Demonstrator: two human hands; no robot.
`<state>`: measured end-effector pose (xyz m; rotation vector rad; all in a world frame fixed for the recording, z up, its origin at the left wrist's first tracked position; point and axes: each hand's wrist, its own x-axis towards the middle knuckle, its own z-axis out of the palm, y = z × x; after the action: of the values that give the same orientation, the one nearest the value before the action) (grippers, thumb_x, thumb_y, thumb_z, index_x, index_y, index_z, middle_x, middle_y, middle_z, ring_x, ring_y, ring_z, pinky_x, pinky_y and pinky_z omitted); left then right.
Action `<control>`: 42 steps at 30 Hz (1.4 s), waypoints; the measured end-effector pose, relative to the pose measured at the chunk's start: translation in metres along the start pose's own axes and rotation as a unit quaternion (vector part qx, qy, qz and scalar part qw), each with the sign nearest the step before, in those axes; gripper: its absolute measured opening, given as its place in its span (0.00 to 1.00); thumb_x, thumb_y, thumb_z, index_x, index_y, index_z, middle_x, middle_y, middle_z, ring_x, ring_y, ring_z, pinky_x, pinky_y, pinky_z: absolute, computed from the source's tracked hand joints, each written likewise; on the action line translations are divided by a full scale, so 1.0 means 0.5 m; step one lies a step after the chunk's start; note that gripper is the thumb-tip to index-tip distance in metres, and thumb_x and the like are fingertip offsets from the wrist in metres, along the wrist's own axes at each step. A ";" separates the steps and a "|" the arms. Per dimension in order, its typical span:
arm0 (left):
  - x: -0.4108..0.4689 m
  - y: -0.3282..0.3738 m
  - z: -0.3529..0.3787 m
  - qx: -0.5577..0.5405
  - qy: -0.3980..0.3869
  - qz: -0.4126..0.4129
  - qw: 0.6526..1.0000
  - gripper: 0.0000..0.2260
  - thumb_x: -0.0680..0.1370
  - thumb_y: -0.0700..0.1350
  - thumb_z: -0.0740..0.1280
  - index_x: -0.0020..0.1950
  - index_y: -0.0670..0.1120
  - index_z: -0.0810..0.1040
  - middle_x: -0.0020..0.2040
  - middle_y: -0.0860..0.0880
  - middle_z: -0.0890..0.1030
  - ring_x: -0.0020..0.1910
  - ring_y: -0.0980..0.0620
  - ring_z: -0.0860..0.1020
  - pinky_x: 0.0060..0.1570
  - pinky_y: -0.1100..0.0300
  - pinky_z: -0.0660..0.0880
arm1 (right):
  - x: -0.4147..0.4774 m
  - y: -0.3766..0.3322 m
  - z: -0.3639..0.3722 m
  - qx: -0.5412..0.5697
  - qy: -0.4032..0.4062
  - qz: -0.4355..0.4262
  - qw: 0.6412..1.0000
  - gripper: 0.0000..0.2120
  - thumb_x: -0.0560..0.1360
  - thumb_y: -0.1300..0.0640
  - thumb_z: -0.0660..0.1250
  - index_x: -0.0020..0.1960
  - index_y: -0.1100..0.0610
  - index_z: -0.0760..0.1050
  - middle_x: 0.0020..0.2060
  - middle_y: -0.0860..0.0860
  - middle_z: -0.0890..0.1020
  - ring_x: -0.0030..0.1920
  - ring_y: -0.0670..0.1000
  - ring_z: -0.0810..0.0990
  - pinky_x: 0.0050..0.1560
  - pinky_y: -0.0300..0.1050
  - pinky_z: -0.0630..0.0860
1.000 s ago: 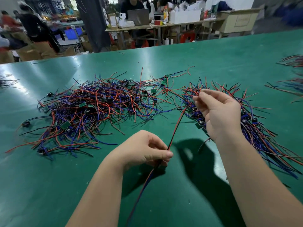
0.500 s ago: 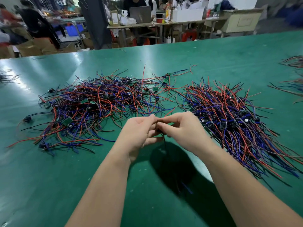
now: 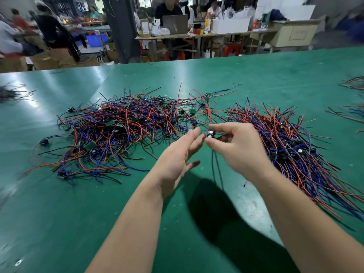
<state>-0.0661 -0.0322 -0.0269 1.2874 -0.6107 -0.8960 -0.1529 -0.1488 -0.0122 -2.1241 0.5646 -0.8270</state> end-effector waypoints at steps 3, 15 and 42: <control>0.004 0.005 -0.037 0.174 0.187 0.066 0.965 0.14 0.82 0.47 0.58 0.67 0.51 0.71 0.66 0.50 0.75 0.66 0.54 0.71 0.65 0.53 0.67 | 0.026 -0.011 -0.068 -0.102 0.038 -0.027 0.994 0.07 0.69 0.59 0.72 0.47 0.54 0.83 0.29 0.45 0.79 0.25 0.39 0.68 0.32 0.29 0.66; 0.008 -0.028 -0.158 0.613 0.355 -0.181 0.682 0.14 0.77 0.44 0.60 0.62 0.52 0.75 0.65 0.45 0.71 0.69 0.42 0.63 0.70 0.39 0.46 | 0.039 0.036 -0.117 -0.384 -0.013 0.106 0.917 0.18 0.72 0.54 0.68 0.60 0.56 0.78 0.56 0.60 0.79 0.57 0.61 0.76 0.59 0.53 0.74; 0.010 -0.021 -0.055 0.370 0.300 0.356 0.804 0.11 0.71 0.32 0.72 0.43 0.47 0.77 0.45 0.50 0.78 0.40 0.54 0.79 0.45 0.61 0.77 | -0.021 0.019 0.062 0.381 -0.055 0.227 0.894 0.09 0.79 0.56 0.62 0.45 0.56 0.79 0.38 0.54 0.84 0.32 0.48 0.79 0.34 0.38 0.73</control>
<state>-0.0432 -0.0217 -0.0433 1.7239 -0.8720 0.4484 -0.1392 -0.1327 -0.0388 -1.2380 0.5307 -0.5267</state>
